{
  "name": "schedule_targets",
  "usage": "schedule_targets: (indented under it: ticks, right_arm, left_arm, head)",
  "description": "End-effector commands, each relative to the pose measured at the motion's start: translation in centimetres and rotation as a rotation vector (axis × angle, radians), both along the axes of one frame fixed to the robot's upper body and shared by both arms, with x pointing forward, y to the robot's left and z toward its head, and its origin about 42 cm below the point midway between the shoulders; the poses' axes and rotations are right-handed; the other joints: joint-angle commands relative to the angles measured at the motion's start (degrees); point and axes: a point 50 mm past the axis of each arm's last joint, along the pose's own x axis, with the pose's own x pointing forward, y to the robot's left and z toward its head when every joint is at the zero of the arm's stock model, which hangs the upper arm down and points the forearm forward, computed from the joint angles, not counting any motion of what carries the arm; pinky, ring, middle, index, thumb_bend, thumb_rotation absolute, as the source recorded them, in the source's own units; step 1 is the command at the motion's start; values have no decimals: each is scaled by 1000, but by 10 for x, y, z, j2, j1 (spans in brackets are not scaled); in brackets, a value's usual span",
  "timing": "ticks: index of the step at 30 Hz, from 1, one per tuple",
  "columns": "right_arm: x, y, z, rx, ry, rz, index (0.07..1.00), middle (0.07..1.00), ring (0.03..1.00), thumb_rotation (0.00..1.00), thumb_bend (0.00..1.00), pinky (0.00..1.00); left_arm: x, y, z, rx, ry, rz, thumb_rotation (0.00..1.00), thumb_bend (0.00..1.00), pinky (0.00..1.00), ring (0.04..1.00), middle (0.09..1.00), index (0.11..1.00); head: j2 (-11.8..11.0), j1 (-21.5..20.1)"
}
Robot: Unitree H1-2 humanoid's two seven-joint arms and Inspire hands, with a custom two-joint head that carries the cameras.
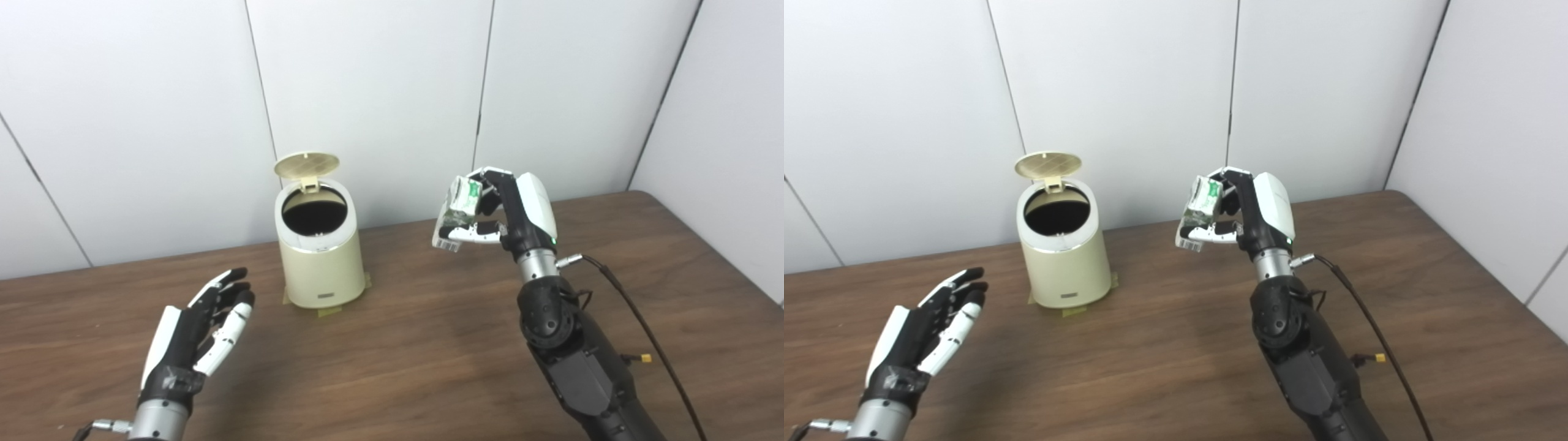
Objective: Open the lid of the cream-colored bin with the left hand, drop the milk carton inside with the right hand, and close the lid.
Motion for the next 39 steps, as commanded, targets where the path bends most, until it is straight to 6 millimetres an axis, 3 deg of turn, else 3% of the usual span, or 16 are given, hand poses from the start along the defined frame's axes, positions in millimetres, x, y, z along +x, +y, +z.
schedule_targets:
  ticks: [1, 5, 8, 16, 24, 39]
  right_arm:
    - [7, 21, 53, -7, -192, 75, 513, 511, 381, 0, 515, 339]
    - [4, 52, 67, -2, -220, 149, 531, 491, 366, 0, 513, 325]
    - [2, 73, 77, -18, -255, 195, 523, 496, 373, 0, 515, 374]
    - [12, 104, 96, -33, -312, 287, 521, 495, 381, 0, 498, 333]
    - [27, 124, 95, -59, -321, 317, 527, 497, 379, 0, 495, 317]
    - [53, 133, 90, -66, -292, 299, 522, 507, 385, 0, 495, 326]
  left_arm:
    - [2, -6, 13, -9, -81, 1, 751, 473, 820, 857, 850, 901]
    - [1, -10, 8, -19, -80, -1, 768, 488, 821, 861, 856, 915]
    - [0, -13, 5, -19, -79, -2, 791, 494, 832, 862, 851, 920]
    - [-4, -20, 1, -29, -59, 8, 798, 511, 854, 872, 848, 917]
    - [-5, -20, -2, -40, -43, 4, 795, 509, 866, 881, 854, 914]
    - [-4, -27, 0, -40, -67, -7, 774, 491, 825, 854, 837, 908]
  head:
    - [0, 0]
    - [-5, 29]
    - [-8, 45]
    - [-14, 71]
    - [-21, 82]
    - [-22, 80]
